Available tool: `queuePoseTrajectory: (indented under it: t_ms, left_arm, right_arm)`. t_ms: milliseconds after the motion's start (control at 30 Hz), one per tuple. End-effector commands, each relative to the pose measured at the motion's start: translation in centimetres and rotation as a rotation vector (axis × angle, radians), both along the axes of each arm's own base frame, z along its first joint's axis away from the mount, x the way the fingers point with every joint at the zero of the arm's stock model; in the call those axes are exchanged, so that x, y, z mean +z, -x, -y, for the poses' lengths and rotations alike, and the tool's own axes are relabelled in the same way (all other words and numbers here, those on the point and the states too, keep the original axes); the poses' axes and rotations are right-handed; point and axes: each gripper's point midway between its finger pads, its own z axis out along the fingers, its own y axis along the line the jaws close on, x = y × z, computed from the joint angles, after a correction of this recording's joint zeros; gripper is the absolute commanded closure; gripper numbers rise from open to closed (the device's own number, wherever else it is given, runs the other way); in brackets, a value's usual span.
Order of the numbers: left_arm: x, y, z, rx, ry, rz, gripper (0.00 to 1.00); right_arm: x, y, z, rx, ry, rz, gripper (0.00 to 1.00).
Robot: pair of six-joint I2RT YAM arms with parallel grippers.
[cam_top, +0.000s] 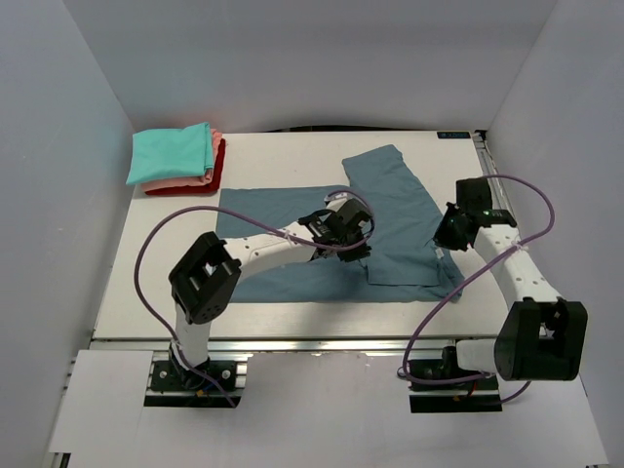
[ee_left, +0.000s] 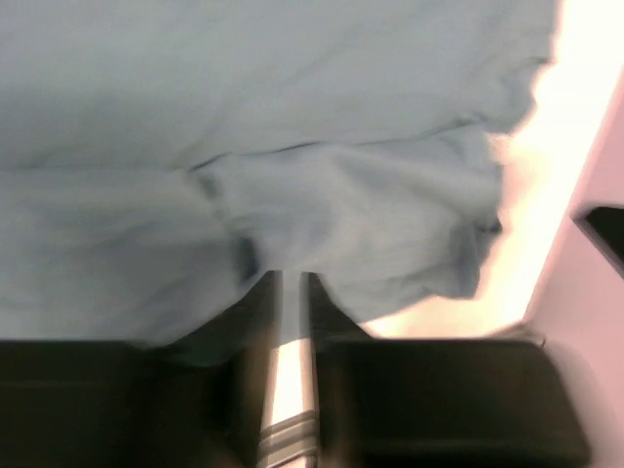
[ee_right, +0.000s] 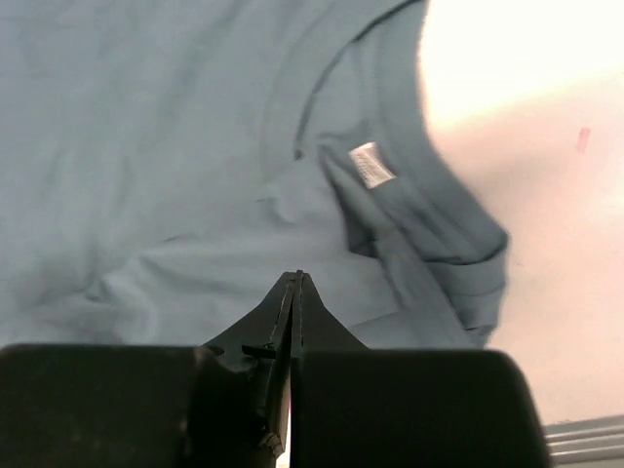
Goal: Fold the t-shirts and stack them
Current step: Fold the flattened tshirt in 1/3 of the way
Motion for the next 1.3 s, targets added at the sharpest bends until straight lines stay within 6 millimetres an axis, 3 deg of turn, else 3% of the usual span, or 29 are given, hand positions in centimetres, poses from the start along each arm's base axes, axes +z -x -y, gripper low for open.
queuePoseTrajectory:
  t_ms: [0, 67, 167, 233, 400, 533, 733, 833, 933, 1000, 1033, 1067, 1133, 1167, 1267]
  left_arm:
    - [5.0, -0.9, 2.6, -0.061, 0.146, 0.079, 0.79]
    - [4.3, -0.1, 5.1, -0.128, 0.240, 0.019, 1.00]
    - [3.0, 1.3, 7.5, -0.177, 0.349, -0.062, 1.00]
    - [1.8, 1.8, 7.7, -0.182, 0.356, -0.087, 1.00]
    - [-2.1, 2.7, 6.8, -0.172, 0.302, -0.154, 1.00]
    - [-4.9, 2.2, 6.6, -0.156, 0.258, -0.172, 1.00]
    - [-6.8, 0.1, 4.9, -0.096, 0.115, -0.108, 1.00]
    - [-6.8, -0.6, 4.2, -0.083, 0.065, -0.082, 1.00]
    - [-5.3, -1.2, 4.0, -0.079, 0.041, -0.047, 1.00]
    - [-2.3, -2.2, 3.7, -0.061, 0.042, 0.013, 1.00]
    - [-1.6, -2.5, 2.6, -0.039, -0.004, 0.037, 1.00]
    - [1.0, -2.9, 2.2, -0.025, 0.003, 0.077, 1.00]
    - [4.1, -3.5, 0.6, 0.016, -0.030, 0.134, 0.97]
    - [6.9, -4.5, -0.8, 0.060, -0.045, 0.209, 0.95]
    - [11.2, -5.9, -4.5, 0.134, -0.137, 0.336, 0.78]
  right_arm:
    - [1.6, -1.8, -1.5, 0.055, -0.070, 0.067, 1.00]
    - [1.1, -1.9, -1.9, 0.070, -0.088, 0.042, 1.00]
    - [0.1, -1.9, -2.5, 0.089, -0.116, 0.007, 1.00]
    - [-1.1, -1.9, -2.5, 0.092, -0.115, -0.022, 1.00]
    - [-3.9, -2.0, -2.7, 0.098, -0.116, -0.075, 1.00]
    - [-5.6, -2.7, -2.6, 0.092, -0.110, -0.095, 1.00]
    - [-7.4, -3.0, -1.9, 0.062, -0.081, -0.148, 1.00]
    - [-7.9, -3.1, -1.4, 0.050, -0.051, -0.164, 1.00]
    - [-7.6, -3.6, -1.0, 0.049, -0.027, -0.162, 1.00]
    - [-6.5, -4.2, -0.6, 0.034, -0.008, -0.126, 1.00]
    - [-5.4, -4.8, -0.5, 0.029, -0.003, -0.102, 1.00]
    - [-4.5, -5.1, -0.3, 0.022, 0.007, -0.084, 1.00]
    - [-2.0, -6.1, -0.1, 0.011, 0.016, -0.024, 1.00]
    - [0.1, -7.0, -0.2, 0.012, 0.005, 0.031, 1.00]
    - [4.0, -8.8, -1.6, 0.051, -0.057, 0.165, 1.00]
